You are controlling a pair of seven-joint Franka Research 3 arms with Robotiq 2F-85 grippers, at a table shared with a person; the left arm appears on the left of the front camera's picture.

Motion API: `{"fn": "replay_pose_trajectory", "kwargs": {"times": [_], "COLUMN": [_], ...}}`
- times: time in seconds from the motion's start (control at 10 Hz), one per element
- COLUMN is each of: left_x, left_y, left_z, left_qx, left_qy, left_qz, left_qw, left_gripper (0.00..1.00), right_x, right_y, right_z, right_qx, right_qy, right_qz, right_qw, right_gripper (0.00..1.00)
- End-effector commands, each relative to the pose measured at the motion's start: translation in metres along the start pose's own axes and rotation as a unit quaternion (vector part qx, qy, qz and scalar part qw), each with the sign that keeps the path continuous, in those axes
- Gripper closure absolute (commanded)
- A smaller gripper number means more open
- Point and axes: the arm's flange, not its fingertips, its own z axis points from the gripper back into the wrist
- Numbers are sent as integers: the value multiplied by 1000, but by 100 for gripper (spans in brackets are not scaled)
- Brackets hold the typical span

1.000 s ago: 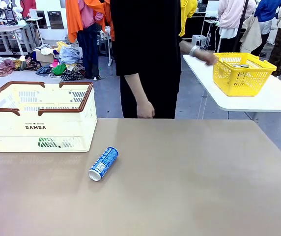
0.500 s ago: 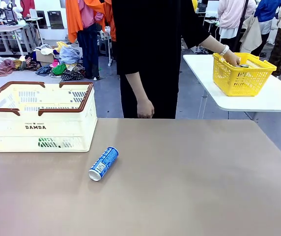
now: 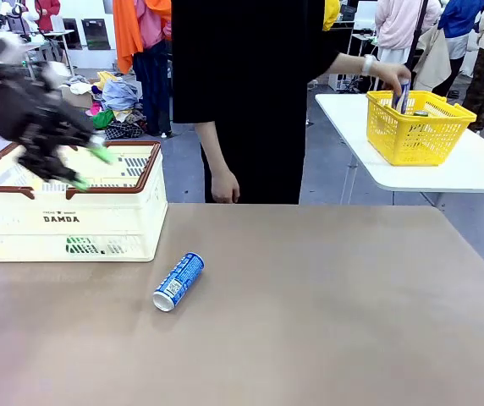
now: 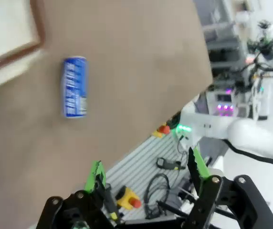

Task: Place the drinks into the Shopping basket.
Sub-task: Pick up one drink and place it into the Shopping basket.

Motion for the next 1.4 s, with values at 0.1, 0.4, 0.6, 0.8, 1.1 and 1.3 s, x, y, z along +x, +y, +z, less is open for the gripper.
{"fn": "replay_pose_trajectory", "kwargs": {"times": [0.1,0.4,0.6,0.8,1.1,1.3], "left_x": [-9,-9,-1,4,-34,-81], "left_y": [-29,-44,-31,-19,45,126], "left_z": [-79,-93,-81,-114,47,172], "left_qx": [73,72,77,203,92,74], "left_qy": [50,45,40,26,2,-44], "left_qz": [-46,-53,-57,-115,-91,-19], "left_qw": [995,995,995,972,992,996], "left_gripper": [10,10,10,10,10,10], "right_x": [-2,-2,-2,-2,-2,-2], "right_y": [1,1,1,1,1,1], "right_z": [0,0,0,0,0,0], "right_qx": [1,1,1,1,1,1], "right_qy": [-2,-2,-2,-2,-2,-2], "right_qz": [4,4,4,4,4,4], "right_qw": [1000,1000,1000,1000,1000,1000], "right_gripper": [0,0,0,0,0,0]}}
